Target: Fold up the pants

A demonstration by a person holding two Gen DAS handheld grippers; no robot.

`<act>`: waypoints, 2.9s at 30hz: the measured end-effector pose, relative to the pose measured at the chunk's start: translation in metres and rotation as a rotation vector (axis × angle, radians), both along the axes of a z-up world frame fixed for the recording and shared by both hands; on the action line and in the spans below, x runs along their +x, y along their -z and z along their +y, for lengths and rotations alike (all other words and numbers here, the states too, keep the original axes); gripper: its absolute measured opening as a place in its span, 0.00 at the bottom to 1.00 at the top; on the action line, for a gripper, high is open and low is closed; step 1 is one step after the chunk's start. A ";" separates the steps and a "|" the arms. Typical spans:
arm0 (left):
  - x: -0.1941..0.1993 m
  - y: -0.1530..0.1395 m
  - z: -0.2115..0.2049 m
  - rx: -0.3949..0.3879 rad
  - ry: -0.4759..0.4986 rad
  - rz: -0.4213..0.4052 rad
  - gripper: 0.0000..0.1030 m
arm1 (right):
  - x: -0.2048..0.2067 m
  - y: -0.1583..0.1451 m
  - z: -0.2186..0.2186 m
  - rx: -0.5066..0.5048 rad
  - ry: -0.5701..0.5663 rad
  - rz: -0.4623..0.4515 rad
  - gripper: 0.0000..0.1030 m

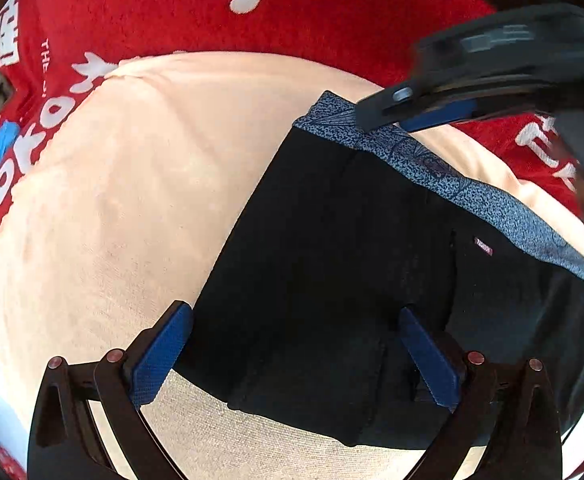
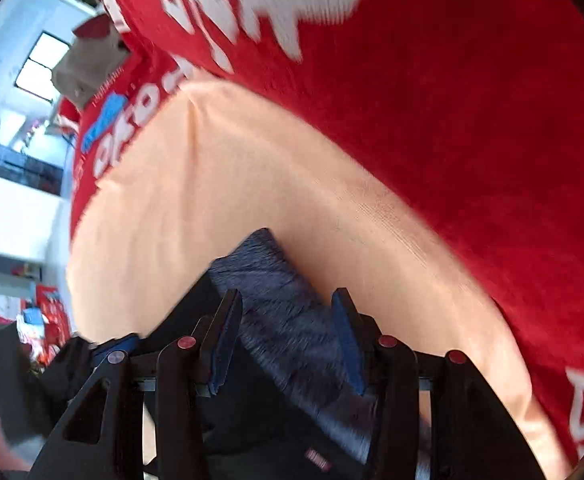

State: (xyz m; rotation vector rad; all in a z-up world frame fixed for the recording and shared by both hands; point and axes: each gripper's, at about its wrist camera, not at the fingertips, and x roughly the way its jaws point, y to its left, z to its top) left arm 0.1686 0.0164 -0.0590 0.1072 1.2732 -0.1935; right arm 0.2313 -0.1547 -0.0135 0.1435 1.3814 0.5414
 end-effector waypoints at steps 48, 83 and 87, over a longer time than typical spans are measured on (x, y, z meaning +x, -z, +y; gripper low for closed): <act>-0.185 -0.039 -0.390 0.032 0.584 0.007 1.00 | -0.532 -0.037 -0.490 -0.097 1.515 0.051 0.52; -0.219 -0.015 -0.455 0.203 0.607 -0.042 1.00 | -0.467 -0.019 -0.474 -0.205 1.129 -0.053 0.48; -0.223 -0.016 -0.458 0.217 0.610 -0.050 1.00 | -0.464 -0.018 -0.466 -0.245 1.094 -0.061 0.51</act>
